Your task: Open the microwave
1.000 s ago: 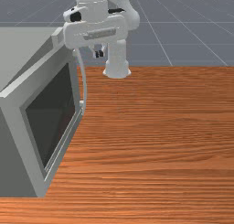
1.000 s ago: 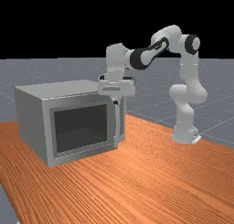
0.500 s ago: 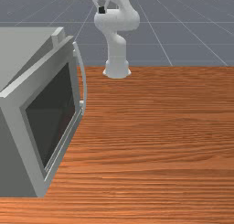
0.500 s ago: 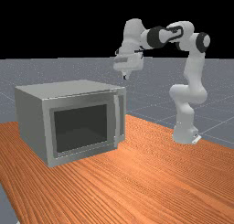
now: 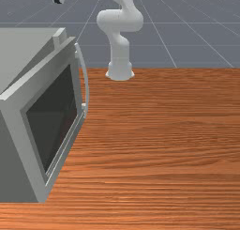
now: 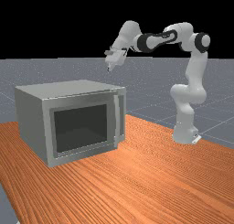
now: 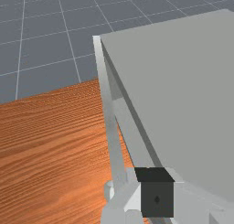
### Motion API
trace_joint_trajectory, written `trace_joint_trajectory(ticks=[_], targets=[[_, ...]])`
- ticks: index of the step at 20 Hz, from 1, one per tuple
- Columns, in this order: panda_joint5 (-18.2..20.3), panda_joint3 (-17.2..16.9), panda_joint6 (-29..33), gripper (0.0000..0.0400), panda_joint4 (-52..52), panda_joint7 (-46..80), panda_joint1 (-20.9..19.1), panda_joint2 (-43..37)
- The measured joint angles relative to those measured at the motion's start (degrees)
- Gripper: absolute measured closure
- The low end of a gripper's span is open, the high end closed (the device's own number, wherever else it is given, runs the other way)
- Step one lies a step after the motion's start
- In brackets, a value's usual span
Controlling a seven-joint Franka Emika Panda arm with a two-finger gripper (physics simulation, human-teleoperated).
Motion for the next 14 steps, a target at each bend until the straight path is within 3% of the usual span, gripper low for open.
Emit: trace_joint_trajectory(ticks=[7, 14], targets=[[0.08, -1.22, 5.87, 0.04, -2.23, -0.24, -0.65, 8.7], [1.4, -0.27, 9.1, 0.04, -2.45, 2.02, -0.88, 14.56]])
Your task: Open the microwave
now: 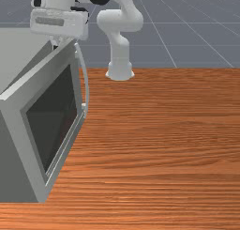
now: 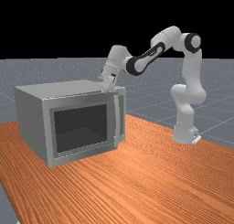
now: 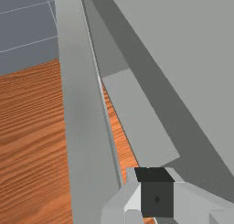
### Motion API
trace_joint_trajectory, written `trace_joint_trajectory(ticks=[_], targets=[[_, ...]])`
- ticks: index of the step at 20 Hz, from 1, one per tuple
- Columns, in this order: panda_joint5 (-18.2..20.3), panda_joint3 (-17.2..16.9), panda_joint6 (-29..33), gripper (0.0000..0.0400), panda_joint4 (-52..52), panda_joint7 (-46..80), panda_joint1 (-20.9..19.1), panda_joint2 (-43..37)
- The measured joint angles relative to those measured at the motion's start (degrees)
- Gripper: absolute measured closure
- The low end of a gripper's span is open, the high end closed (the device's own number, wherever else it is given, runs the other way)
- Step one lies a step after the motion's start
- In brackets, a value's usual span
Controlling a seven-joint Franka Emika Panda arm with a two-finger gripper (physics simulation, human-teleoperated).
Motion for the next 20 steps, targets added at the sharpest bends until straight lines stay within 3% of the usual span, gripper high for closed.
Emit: trace_joint_trajectory(ticks=[5, 9, 14, 20], targets=[[0.79, 5.87, -0.08, 0.04, 1.06, 4.85, -2.66, 0.63], [1.08, 13.11, 0.17, 0.04, 3.24, 8.8, -1.55, 3.02], [0.7, 18.92, -1.17, 0.04, 9.1, 12.29, -1.43, 7.99], [-1.15, 22.05, -15.9, 0.04, 34.35, 14.8, 3.0, 25.63]])
